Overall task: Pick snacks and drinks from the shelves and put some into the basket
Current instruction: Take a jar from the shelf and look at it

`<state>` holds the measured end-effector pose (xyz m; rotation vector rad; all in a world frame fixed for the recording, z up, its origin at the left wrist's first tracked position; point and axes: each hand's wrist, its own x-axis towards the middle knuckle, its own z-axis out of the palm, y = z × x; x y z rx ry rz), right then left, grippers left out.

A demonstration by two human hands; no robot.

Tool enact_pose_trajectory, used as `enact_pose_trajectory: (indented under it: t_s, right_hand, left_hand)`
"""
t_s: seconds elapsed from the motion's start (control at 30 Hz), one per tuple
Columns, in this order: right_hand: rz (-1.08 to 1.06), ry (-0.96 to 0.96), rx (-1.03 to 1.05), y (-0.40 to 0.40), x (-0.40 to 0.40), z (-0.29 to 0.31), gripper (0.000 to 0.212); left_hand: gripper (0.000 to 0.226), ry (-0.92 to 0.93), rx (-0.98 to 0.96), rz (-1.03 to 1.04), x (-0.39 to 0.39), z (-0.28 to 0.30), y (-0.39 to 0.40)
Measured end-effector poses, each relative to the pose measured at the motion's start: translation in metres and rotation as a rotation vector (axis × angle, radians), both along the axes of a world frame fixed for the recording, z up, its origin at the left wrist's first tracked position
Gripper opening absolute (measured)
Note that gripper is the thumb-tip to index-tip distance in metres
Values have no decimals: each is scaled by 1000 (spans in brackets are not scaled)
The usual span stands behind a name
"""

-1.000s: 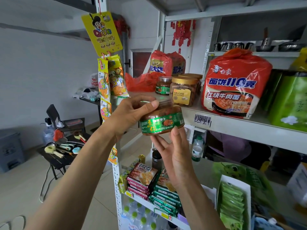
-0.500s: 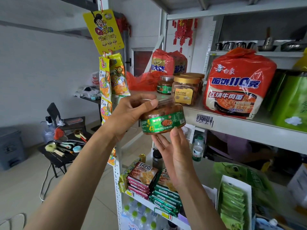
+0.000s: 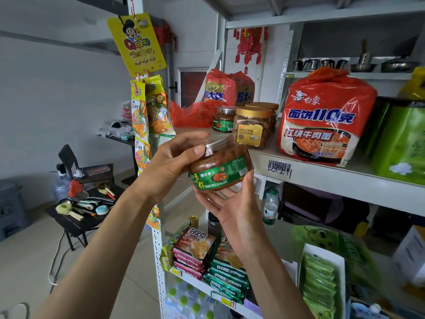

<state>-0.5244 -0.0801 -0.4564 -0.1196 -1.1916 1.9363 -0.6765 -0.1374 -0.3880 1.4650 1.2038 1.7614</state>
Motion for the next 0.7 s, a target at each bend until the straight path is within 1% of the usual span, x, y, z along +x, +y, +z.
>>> enact_pose_trajectory:
  t_s: [0.07,0.17,0.23,0.3,0.33,0.4,0.47,0.6,0.63,0.7]
  right_hand:
    - [-61,14,28,1,-1,1,97]
    - [-161,13,88,-1,-2,2,102]
    - [-224,7,143,-4,-1,2,96]
    - [-315,-31,262,-4,1,2,84]
    - [-360,-48,316,-3,0,1,82]
    - [-392,-58,359,-3,-1,-3,92]
    - [-400,-46,383,-5,-3,-8,104]
    - [-470,-59,473,-10,-6,-13,108]
    - [-486,-64,491,-10,-7,-13,109]
    - [-513,-81,526,-9,-8,-13,110]
  left_hand:
    - [45,53,-27,-13,0,1,-2]
    - [35,158,-61,55,2,4,-5]
    - [35,226,-50,108,3,8,-6]
    - [37,269,-50,127,2,9,-7]
    - [39,286,-55,114,2,10,-8]
    - [41,313,-67,72,2,10,-9]
    - [42,294,-61,43,2,9,-10]
    - [40,215,-18,35,-6,4,-9]
    - [41,202,-5,33,-9,2,-8]
    - [54,177,21,20,-14,-2,-8]
